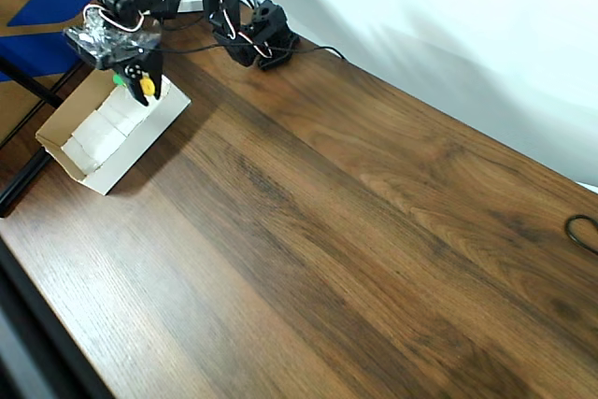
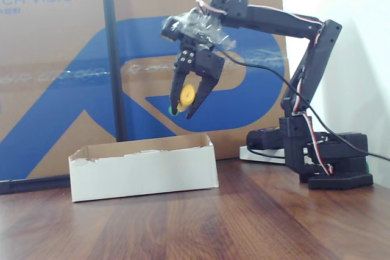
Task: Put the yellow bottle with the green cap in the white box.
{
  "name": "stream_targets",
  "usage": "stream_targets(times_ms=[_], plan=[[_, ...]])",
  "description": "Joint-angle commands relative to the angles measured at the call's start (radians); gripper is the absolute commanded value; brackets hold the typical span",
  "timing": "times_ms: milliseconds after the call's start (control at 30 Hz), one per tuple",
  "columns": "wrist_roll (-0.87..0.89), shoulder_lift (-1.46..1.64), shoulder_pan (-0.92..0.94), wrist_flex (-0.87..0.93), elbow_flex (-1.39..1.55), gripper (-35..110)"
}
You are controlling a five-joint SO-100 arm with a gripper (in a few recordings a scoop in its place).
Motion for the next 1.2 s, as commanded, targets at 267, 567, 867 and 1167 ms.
stream_targets(times_ms=[267, 567, 867, 1167], plan=[[-0.038, -0.017, 0.115, 0.002, -0.077, 0], [-0.037, -0.179, 0.150, 0.002, -0.256, 0], [-0.043, -0.282, 0.259, -0.060, -0.291, 0], [-0.080, -0.319, 0.376, -0.103, -0.311, 0]])
